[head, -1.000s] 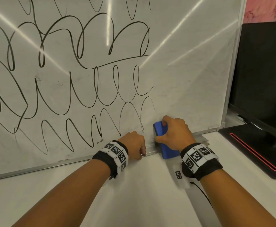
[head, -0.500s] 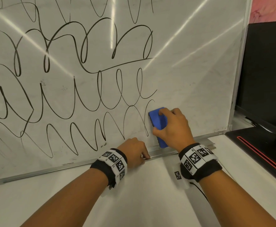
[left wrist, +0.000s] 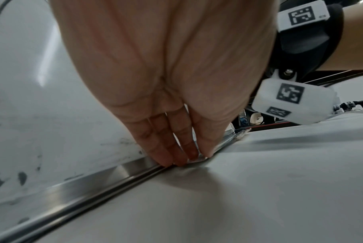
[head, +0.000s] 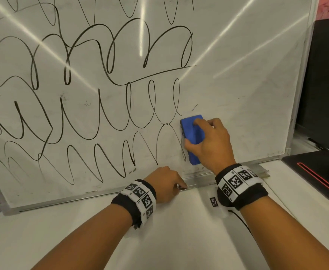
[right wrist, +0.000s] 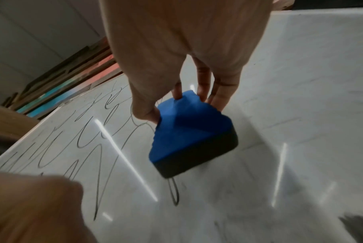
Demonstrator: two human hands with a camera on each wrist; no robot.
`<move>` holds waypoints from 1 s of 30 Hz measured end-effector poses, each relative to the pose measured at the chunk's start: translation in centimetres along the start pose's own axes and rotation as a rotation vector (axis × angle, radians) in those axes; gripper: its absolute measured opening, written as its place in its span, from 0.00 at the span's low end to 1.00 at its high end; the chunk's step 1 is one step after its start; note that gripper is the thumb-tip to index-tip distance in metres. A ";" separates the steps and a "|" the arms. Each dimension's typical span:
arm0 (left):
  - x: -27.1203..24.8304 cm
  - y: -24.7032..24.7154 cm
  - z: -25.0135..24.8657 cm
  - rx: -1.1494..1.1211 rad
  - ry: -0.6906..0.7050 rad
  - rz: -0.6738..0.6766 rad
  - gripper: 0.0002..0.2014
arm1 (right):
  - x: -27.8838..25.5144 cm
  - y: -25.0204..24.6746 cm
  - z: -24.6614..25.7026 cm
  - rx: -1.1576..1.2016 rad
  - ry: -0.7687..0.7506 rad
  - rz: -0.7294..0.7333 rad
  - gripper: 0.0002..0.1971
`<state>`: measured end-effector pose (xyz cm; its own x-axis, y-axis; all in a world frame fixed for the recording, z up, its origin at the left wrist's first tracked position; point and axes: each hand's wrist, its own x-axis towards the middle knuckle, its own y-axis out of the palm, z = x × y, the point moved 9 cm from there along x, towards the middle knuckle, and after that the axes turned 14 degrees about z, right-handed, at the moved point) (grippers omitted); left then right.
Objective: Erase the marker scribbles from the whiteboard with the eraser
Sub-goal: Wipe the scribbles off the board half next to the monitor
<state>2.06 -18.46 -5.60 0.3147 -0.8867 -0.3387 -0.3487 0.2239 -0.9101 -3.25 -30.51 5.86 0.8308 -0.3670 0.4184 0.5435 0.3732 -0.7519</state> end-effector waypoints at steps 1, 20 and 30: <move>-0.1 0.0 0.1 0.002 0.005 -0.003 0.18 | -0.4 0.7 -0.2 -0.021 0.008 0.051 0.27; -1.2 0.9 2.4 -0.104 -0.020 -0.069 0.17 | -3.1 6.1 -1.5 -0.169 0.157 0.499 0.26; -1.2 1.0 2.3 -0.110 -0.009 -0.080 0.18 | -3.7 6.9 -1.9 -0.185 0.182 0.525 0.25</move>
<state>3.35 -16.27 -6.62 0.3529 -0.8963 -0.2683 -0.4166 0.1063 -0.9029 -2.78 -28.19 -1.84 0.9404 -0.3195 -0.1161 0.0210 0.3956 -0.9182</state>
